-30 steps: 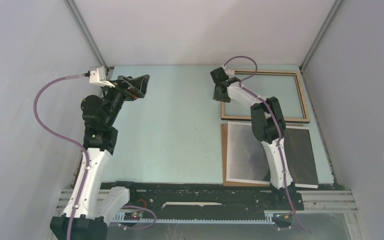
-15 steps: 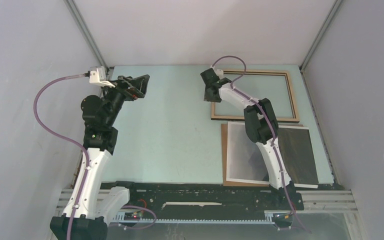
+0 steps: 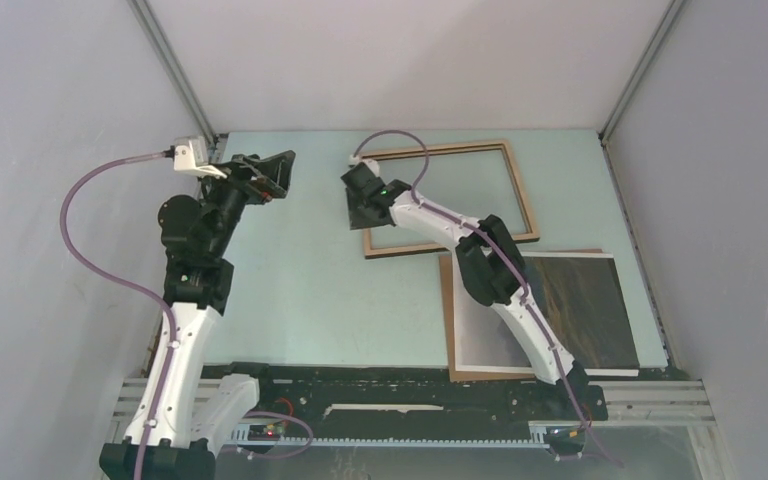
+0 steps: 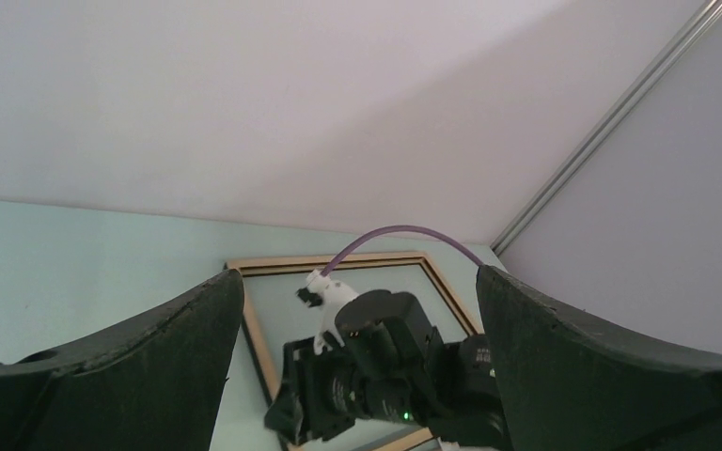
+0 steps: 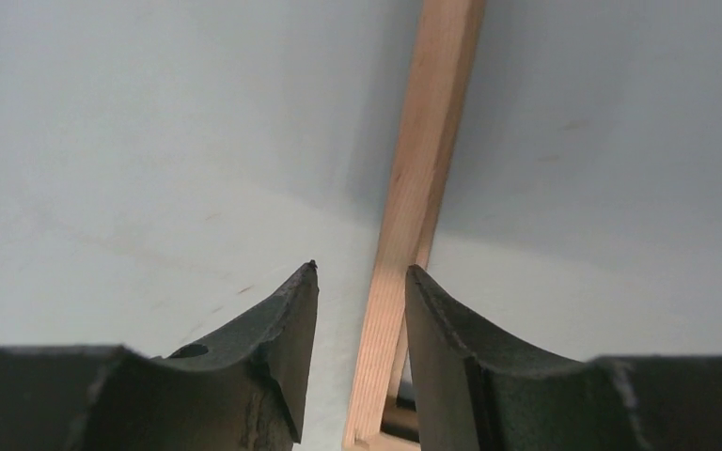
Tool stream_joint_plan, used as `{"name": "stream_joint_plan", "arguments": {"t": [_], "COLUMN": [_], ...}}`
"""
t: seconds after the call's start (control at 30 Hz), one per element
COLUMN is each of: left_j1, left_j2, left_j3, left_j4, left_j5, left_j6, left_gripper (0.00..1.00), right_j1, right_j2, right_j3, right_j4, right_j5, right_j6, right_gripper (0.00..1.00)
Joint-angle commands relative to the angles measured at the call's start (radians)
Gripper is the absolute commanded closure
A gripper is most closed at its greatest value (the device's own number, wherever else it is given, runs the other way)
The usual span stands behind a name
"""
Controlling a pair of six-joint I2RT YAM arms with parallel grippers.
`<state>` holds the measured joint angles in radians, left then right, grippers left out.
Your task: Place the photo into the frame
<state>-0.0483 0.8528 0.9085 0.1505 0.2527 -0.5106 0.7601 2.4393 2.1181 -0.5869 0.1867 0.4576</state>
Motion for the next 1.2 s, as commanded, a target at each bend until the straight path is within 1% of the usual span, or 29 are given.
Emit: {"name": "stream_joint_plan", "arguments": {"t": [0.0, 0.07, 0.1, 0.2, 0.27, 0.37, 0.43, 0.5, 0.6, 0.67, 0.77, 0.83, 0.93, 1.0, 1.17], "left_j1": [-0.004, -0.003, -0.003, -0.001, 0.004, 0.007, 0.009, 0.009, 0.009, 0.009, 0.01, 0.009, 0.009, 0.01, 0.009], "left_j2": [-0.026, -0.026, -0.026, -0.03, -0.035, -0.046, -0.052, -0.054, -0.052, -0.049, -0.045, -0.043, -0.043, -0.044, -0.047], "left_j3": [-0.01, -0.008, -0.007, -0.005, -0.003, -0.003, -0.001, 0.001, 0.0, 0.0, 0.0, -0.002, -0.004, -0.004, -0.004], "left_j4": [0.003, 0.001, 0.0, -0.002, -0.003, -0.008, -0.011, -0.011, -0.011, -0.011, -0.01, -0.009, -0.008, -0.006, -0.005], "left_j5": [-0.031, -0.031, -0.03, -0.029, -0.029, -0.036, -0.038, -0.035, -0.035, -0.031, -0.031, -0.033, -0.031, -0.031, -0.03], "left_j6": [0.041, 0.042, 0.042, 0.042, 0.044, 0.051, 0.053, 0.052, 0.052, 0.051, 0.049, 0.047, 0.042, 0.042, 0.041], "left_gripper": [0.0, 0.0, 0.0, 0.0, 0.0, 0.0, 0.0, 0.0, 0.0, 0.0, 0.0, 0.0, 0.0, 0.0, 0.0], "right_j1": [0.099, 0.142, 0.156, 0.164, 0.164, 0.163, 0.153, 0.131, 0.095, 0.077, 0.058, 0.056, 0.058, 0.064, 0.077], "right_j2": [-0.001, 0.009, 0.007, -0.006, -0.023, -0.078, -0.143, -0.211, -0.289, -0.293, -0.241, -0.183, -0.097, -0.072, -0.033], "right_j3": [0.073, 0.129, 0.14, 0.136, 0.129, 0.089, 0.047, -0.034, -0.165, -0.188, -0.112, -0.023, 0.089, 0.12, 0.133], "right_j4": [0.085, 0.049, 0.041, 0.04, 0.038, 0.039, 0.043, 0.082, 0.163, 0.161, 0.063, -0.038, -0.135, -0.142, -0.118], "right_j5": [-0.157, -0.098, -0.104, -0.25, -0.304, -0.318, -0.305, -0.299, -0.236, -0.156, 0.023, 0.1, 0.139, 0.136, 0.158], "right_j6": [-0.067, -0.127, -0.152, -0.186, -0.188, -0.215, -0.221, -0.216, -0.187, -0.154, -0.041, -0.004, 0.029, 0.014, -0.011], "right_gripper": [0.52, 0.5, 0.5, 0.48, 0.47, 0.42, 0.38, 0.34, 0.27, 0.24, 0.22, 0.21, 0.24, 0.26, 0.28]}}
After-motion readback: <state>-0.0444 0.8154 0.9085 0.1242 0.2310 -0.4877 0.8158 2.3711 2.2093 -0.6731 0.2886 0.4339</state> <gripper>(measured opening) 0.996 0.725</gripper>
